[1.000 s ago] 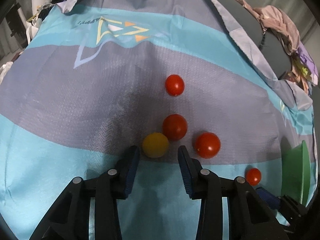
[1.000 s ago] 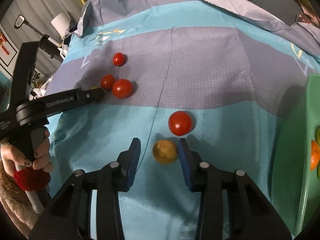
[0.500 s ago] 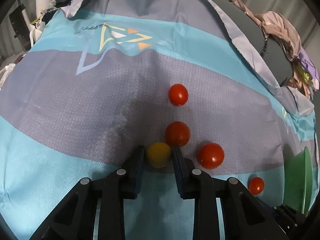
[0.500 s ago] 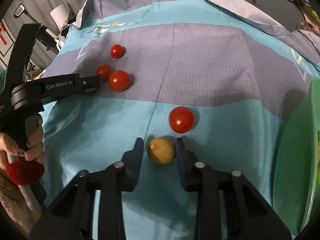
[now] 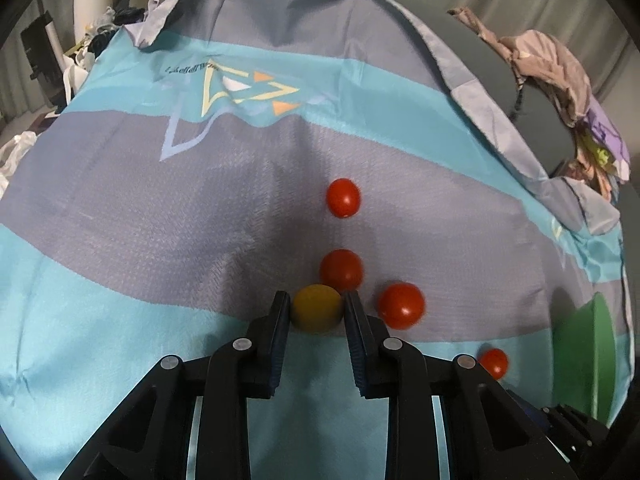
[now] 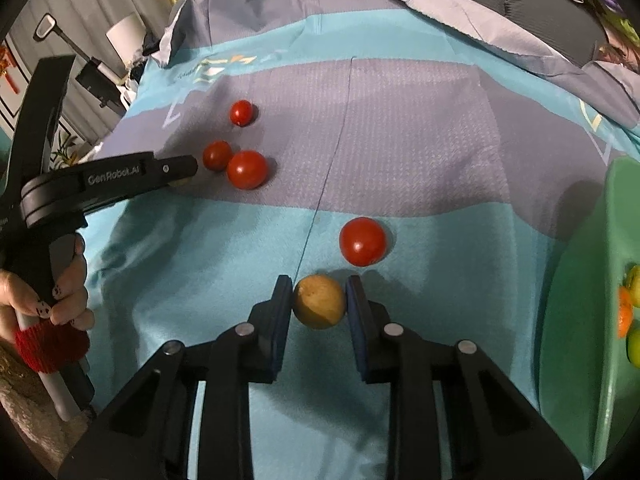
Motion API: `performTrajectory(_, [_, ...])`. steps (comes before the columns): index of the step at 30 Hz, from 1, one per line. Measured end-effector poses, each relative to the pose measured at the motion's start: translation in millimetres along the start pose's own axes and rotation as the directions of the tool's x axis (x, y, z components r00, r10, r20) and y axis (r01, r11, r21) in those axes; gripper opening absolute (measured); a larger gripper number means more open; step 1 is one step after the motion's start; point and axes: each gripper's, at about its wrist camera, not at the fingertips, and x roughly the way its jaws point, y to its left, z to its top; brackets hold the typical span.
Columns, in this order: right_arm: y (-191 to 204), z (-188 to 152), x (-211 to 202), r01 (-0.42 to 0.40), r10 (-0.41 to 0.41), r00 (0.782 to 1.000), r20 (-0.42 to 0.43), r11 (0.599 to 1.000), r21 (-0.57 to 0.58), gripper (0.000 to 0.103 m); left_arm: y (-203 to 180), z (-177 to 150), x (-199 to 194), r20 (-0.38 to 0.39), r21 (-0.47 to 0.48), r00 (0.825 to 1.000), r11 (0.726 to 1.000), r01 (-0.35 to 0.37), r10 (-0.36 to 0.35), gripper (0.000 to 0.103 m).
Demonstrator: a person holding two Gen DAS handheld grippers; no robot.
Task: Organize fruits
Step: 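Lift and carry the yellow fruit with the left tool while the right tool carries the tan fruit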
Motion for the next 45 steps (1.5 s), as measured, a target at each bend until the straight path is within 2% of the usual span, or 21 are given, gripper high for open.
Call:
performTrajectory(3, [-2, 1, -8, -0.006, 0.006, 1.000, 0.018, 1.000, 0.009, 0.028, -7, -3, -10, 0.019, 0.021, 1.000, 1.000, -0.003, 0.003, 0.027])
performTrajectory(16, [-16, 6, -44, -0.047, 0.041, 0.994, 0.100, 0.997, 0.058, 0.028, -47, -22, -45, 0.067, 0.148, 0.996, 0.988, 0.053, -0.064, 0.027])
performTrajectory(33, [-35, 1, -88, -0.083, 0.065, 0.980, 0.186, 0.992, 0.092, 0.028, -105, -51, -75, 0.080, 0.302, 0.982, 0.943, 0.140, -0.171, 0.028])
performTrajectory(45, [-65, -2, -122, -0.099, 0.062, 0.965, 0.254, 0.986, 0.136, 0.028, -148, -54, -88, 0.099, 0.370, 0.970, 0.913, 0.173, -0.224, 0.028])
